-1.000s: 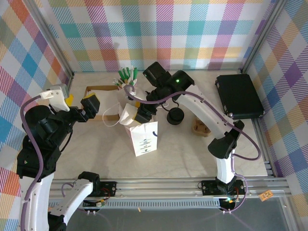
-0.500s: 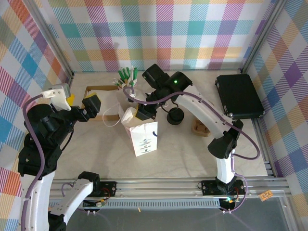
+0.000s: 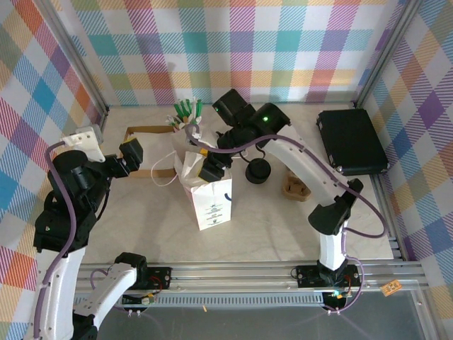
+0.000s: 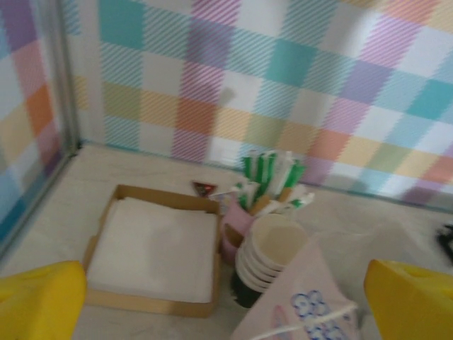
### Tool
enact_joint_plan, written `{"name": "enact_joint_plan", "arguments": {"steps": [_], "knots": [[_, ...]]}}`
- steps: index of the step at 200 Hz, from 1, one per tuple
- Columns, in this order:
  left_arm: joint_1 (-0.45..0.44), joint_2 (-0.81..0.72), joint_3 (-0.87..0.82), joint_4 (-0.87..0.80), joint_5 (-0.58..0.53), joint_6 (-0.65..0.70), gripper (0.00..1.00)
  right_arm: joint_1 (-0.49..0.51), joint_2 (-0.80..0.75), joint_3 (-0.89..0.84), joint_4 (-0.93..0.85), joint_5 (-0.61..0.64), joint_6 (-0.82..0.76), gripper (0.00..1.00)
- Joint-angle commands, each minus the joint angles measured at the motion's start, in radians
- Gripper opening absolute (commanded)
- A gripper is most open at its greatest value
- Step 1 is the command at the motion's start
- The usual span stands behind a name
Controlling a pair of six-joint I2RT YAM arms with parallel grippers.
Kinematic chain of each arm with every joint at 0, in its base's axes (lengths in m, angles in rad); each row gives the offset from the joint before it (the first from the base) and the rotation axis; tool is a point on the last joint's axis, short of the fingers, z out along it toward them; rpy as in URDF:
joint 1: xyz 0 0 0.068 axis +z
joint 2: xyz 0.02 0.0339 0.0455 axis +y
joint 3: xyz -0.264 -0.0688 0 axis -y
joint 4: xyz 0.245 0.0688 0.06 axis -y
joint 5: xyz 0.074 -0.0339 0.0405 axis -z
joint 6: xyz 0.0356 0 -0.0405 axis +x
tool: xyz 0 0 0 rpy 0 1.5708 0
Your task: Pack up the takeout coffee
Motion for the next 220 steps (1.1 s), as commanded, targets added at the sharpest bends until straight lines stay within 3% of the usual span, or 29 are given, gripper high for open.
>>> {"name": "enact_joint_plan", "arguments": {"steps": [1,26,49,73,94,125,149,184,220], "knots": [[0.008,0.006,-0.039,0.007,-0.188,0.006,1.00,0.004,-0.138,-0.047,0.107,0.026,0.030,0.88],[0.009,-0.002,-0.113,0.051,-0.286,0.019,1.00,-0.001,-0.256,-0.148,0.217,0.064,0.060,1.00],[0.009,-0.022,-0.185,0.122,-0.319,0.044,1.00,-0.032,-0.359,-0.226,0.321,0.098,0.128,0.99],[0.010,-0.026,-0.255,0.188,-0.388,0.075,1.00,-0.137,-0.483,-0.352,0.454,0.130,0.258,0.99],[0.021,-0.022,-0.327,0.246,-0.450,0.111,1.00,-0.262,-0.614,-0.533,0.584,0.259,0.348,0.99],[0.066,-0.010,-0.463,0.359,-0.455,0.118,1.00,-0.454,-0.762,-0.788,0.699,0.539,0.490,0.99],[0.113,0.013,-0.557,0.410,-0.440,0.080,1.00,-0.600,-0.824,-0.979,0.762,0.634,0.549,0.99],[0.143,0.037,-0.726,0.563,-0.402,0.093,1.00,-0.771,-0.851,-1.277,0.924,0.633,0.618,0.99],[0.156,0.002,-0.909,0.754,-0.351,0.106,1.00,-0.808,-0.858,-1.628,1.278,0.650,0.550,0.99]]}}
